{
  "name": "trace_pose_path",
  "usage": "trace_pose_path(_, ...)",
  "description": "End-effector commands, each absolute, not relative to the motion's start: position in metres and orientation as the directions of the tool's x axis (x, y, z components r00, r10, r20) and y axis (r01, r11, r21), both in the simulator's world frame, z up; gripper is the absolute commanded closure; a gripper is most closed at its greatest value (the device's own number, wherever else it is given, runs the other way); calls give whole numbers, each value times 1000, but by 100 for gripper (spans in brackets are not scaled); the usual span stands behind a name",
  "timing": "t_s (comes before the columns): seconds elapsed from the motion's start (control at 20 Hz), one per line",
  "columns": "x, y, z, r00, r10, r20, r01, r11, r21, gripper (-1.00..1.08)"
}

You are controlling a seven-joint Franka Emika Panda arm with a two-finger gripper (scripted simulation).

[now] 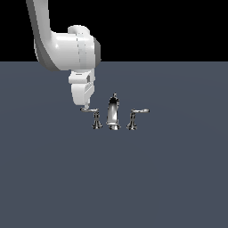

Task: Turn on the faucet by rotating a designated handle.

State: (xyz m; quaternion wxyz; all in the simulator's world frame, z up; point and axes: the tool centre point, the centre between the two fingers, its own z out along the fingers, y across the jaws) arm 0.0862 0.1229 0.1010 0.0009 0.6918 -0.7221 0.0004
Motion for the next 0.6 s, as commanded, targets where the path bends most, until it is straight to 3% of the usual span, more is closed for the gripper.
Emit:
trace_pose_path(0.0, 92, 120, 97, -65, -998, 2, -998, 65, 0, 108)
trace_pose_path(0.55, 95, 119, 95, -76, -997, 0, -997, 76, 0, 108)
